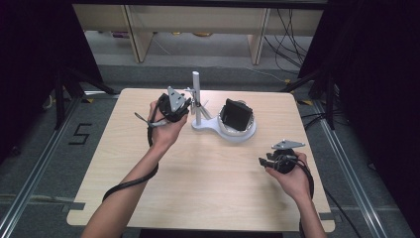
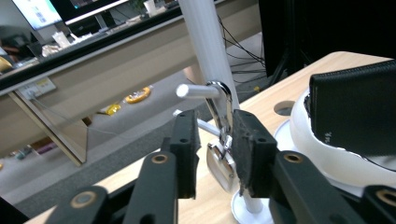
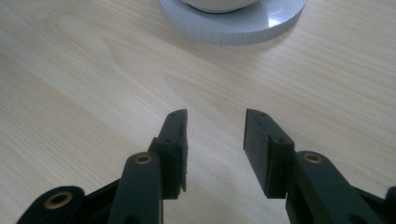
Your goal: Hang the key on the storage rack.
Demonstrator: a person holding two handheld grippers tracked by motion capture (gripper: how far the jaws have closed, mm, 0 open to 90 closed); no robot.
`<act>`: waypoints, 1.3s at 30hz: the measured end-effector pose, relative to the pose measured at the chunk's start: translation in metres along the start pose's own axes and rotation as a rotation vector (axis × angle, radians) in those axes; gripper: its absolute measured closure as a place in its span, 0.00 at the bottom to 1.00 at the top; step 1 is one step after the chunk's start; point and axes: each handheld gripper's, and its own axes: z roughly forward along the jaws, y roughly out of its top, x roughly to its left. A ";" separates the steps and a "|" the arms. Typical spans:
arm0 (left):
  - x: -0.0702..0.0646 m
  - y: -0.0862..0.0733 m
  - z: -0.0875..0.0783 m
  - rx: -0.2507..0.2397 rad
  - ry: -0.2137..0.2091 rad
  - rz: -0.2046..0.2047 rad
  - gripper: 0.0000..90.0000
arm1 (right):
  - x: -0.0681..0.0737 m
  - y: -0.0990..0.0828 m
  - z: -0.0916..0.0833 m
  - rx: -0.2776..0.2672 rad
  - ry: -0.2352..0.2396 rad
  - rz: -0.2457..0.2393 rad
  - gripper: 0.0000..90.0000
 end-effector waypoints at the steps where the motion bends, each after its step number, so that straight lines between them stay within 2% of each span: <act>1: 0.000 -0.001 -0.001 -0.001 -0.005 -0.007 0.75 | 0.000 0.000 -0.001 0.003 -0.001 0.009 0.67; 3: 0.002 -0.002 -0.003 -0.002 -0.023 -0.014 0.72 | 0.001 0.000 -0.001 0.006 0.003 0.017 0.67; 7: 0.006 -0.004 -0.009 0.010 -0.031 -0.022 0.65 | 0.000 0.000 -0.001 0.002 0.002 0.018 0.67; 9: 0.008 -0.005 -0.012 0.017 -0.041 -0.026 0.61 | 0.000 0.000 -0.001 -0.009 -0.008 0.004 0.67; 14: 0.014 -0.011 -0.022 0.023 -0.050 -0.026 0.55 | 0.000 0.000 -0.003 0.001 -0.003 0.024 0.66; 15: 0.015 -0.013 -0.025 0.027 -0.050 -0.022 0.55 | -0.002 0.000 -0.002 -0.009 -0.011 -0.001 0.66; 18: 0.020 -0.020 -0.032 0.042 -0.052 -0.022 0.53 | -0.002 0.000 -0.002 -0.005 -0.012 -0.002 0.66; 20: 0.024 -0.025 -0.036 0.047 -0.048 -0.029 0.53 | -0.002 0.000 -0.002 -0.010 -0.013 0.001 0.65; 21: 0.026 -0.027 -0.039 0.051 -0.046 -0.027 0.52 | 0.001 0.000 -0.003 0.002 -0.006 0.043 0.65; 23: 0.030 -0.033 -0.044 0.059 -0.040 -0.026 0.52 | -0.001 -0.001 -0.001 -0.010 -0.011 0.007 0.65; 24: 0.032 -0.036 -0.046 0.062 -0.040 -0.027 0.52 | 0.001 0.000 -0.001 0.000 -0.004 0.026 0.65; 28: 0.039 -0.048 -0.058 0.069 -0.045 -0.027 0.51 | 0.001 0.000 -0.001 0.005 -0.003 0.018 0.65; 29: 0.040 -0.051 -0.061 0.067 -0.051 -0.034 0.50 | 0.000 -0.001 0.000 -0.001 -0.008 0.000 0.65; 31: 0.043 -0.058 -0.067 0.067 -0.056 -0.042 0.49 | 0.000 -0.001 0.000 -0.005 -0.011 -0.004 0.65; 33: 0.045 -0.066 -0.074 0.066 -0.060 -0.058 0.49 | 0.002 0.000 0.000 0.004 -0.009 0.014 0.64; 34: 0.046 -0.071 -0.077 0.063 -0.063 -0.066 0.48 | 0.002 0.000 0.000 0.004 -0.009 0.014 0.64; 35: 0.047 -0.073 -0.080 0.062 -0.065 -0.057 0.48 | 0.002 0.000 0.000 0.003 -0.009 0.015 0.64; 39: 0.046 -0.093 -0.092 0.054 -0.080 -0.087 0.46 | 0.001 0.000 0.000 0.004 -0.011 0.012 0.64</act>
